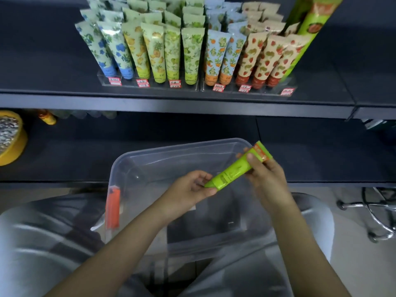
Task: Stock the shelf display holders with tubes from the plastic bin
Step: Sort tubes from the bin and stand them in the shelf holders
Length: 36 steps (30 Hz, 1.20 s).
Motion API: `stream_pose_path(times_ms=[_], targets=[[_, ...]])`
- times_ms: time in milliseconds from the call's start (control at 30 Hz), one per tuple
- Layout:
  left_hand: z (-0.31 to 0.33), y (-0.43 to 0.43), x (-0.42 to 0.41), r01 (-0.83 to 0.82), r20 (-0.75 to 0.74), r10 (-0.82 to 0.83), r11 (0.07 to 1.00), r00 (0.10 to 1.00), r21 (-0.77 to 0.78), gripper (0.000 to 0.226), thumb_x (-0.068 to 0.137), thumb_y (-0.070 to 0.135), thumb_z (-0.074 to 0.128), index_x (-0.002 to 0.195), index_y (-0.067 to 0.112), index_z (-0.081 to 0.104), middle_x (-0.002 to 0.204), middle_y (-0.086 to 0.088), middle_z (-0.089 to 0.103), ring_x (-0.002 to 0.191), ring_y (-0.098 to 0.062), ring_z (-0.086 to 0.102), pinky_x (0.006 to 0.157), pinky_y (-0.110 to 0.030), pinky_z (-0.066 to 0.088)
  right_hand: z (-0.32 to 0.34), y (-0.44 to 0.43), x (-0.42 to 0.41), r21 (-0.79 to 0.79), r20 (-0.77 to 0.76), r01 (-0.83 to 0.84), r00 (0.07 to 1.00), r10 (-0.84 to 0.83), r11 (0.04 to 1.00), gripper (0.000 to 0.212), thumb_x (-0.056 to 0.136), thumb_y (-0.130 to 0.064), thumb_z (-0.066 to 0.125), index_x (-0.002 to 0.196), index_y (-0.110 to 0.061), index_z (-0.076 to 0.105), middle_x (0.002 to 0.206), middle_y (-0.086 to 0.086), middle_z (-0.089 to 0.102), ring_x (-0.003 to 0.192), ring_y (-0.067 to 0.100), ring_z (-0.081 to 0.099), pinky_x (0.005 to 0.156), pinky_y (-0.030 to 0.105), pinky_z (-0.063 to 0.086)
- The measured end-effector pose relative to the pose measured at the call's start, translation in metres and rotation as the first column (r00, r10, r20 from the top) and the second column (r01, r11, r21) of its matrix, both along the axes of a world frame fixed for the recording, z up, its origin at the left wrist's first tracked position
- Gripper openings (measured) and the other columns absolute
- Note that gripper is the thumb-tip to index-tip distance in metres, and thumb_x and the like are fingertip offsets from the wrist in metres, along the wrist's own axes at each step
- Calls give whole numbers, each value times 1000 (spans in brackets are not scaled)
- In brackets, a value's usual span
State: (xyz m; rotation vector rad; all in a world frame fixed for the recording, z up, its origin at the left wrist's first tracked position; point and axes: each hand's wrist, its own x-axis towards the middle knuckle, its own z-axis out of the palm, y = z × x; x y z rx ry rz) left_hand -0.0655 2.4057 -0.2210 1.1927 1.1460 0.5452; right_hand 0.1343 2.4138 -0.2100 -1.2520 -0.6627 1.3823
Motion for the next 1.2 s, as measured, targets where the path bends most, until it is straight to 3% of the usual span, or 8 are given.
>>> stream_pose_path(times_ms=[100,200,333,433,600,867,1200], targets=[[35,27,17,44,-53,-32,971,998,235,23,87,18,65,108,27,60,105,10,62,93,2,59,91,-17,43,41,10,17,131,8,98,995,-100,987,35,66,-28,71,97,-13,61,89,4,74,91,16,69,82,31,56],[71,59,37,133,-239,8,814,971,566,33,91,26,60,123,23,58,121,9,56,112,1,50,96,-9,34,77,20,35,239,45,157,984,-173,958,29,67,-27,71,91,-16,58,90,3,73,95,17,68,77,28,54],[89,94,66,258,-421,187,555,888,791,42,94,30,53,134,18,51,135,1,49,127,-16,41,108,-32,32,107,34,56,329,39,225,967,-251,917,13,81,-20,67,92,-17,61,90,-1,67,88,12,65,80,28,54],[82,107,81,357,-519,280,468,808,809,46,93,29,52,138,17,47,140,-4,44,133,-22,36,110,-42,29,119,49,68,378,107,247,946,-307,892,6,88,-12,64,92,-16,62,87,-4,65,87,11,64,85,33,55],[72,114,92,415,-587,362,452,724,790,48,94,27,52,140,20,43,145,-3,39,139,-24,27,113,-42,22,134,74,82,460,222,238,902,-371,855,15,86,-10,66,99,-19,63,94,-3,67,95,13,64,92,37,53],[65,113,94,421,-568,442,390,694,819,48,88,18,58,136,14,49,138,-6,49,134,-27,39,110,-41,28,156,105,91,573,274,186,874,-400,798,24,86,-10,66,108,-13,58,93,-2,67,90,9,64,85,30,54],[62,114,89,468,-610,423,397,670,790,49,87,19,57,135,15,49,145,-5,43,139,-24,32,112,-39,23,153,121,82,587,400,59,846,-353,807,31,85,-9,67,114,-7,57,102,-2,68,96,7,65,81,21,52]])
